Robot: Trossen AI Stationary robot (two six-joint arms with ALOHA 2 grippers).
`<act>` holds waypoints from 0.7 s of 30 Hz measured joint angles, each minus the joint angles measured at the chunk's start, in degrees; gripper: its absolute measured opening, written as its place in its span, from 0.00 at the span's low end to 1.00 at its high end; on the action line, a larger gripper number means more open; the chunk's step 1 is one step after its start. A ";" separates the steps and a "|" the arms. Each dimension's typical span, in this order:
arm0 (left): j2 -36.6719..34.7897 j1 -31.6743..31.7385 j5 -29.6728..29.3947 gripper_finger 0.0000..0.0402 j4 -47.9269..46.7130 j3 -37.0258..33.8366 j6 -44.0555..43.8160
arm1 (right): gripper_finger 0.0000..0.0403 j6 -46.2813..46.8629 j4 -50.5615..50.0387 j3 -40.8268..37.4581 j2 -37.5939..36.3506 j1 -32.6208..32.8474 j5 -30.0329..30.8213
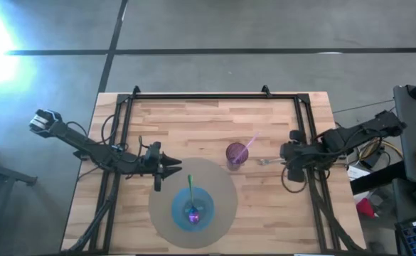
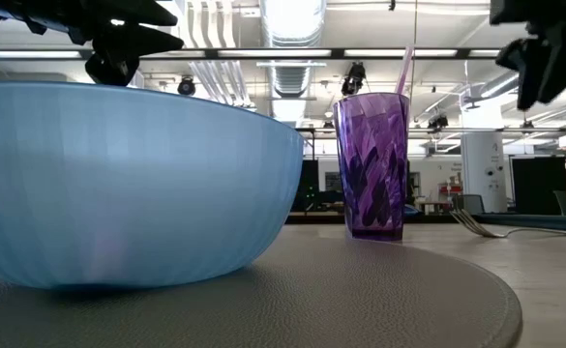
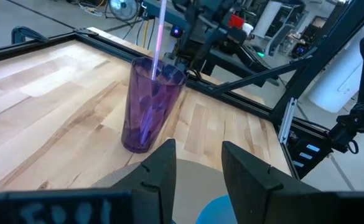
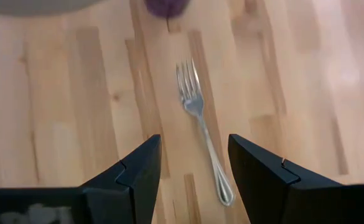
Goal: Pick & Place Utensil
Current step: Move the purple cup to the top left of the brown placemat
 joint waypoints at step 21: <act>0.00 0.00 0.06 0.30 -0.27 0.00 -0.04 | 0.45 -14.48 9.04 -8.55 9.14 -14.05 -10.92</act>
